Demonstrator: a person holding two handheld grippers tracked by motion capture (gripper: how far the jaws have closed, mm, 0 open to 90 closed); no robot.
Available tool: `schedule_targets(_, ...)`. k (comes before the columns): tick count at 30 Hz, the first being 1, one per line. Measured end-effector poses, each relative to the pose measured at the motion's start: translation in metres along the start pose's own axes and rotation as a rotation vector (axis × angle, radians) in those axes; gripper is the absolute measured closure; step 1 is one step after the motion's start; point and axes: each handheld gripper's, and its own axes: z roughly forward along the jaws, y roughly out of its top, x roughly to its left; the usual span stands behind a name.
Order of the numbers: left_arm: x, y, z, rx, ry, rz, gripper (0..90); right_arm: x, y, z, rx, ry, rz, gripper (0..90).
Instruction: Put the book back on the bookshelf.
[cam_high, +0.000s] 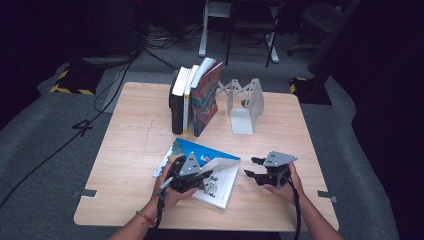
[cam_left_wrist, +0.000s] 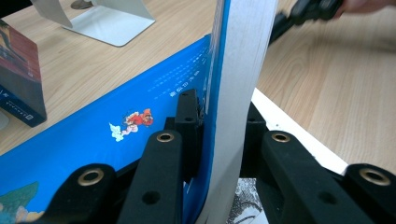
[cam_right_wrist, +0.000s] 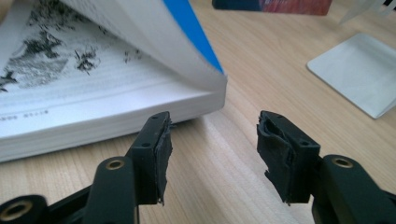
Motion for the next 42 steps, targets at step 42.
schedule_targets(42, 0.017, 0.017, -0.055, -0.219, -0.003, -0.131, 75.0, 0.04, 0.053, -0.003, -0.328, 0.147, 0.0, 61.4)
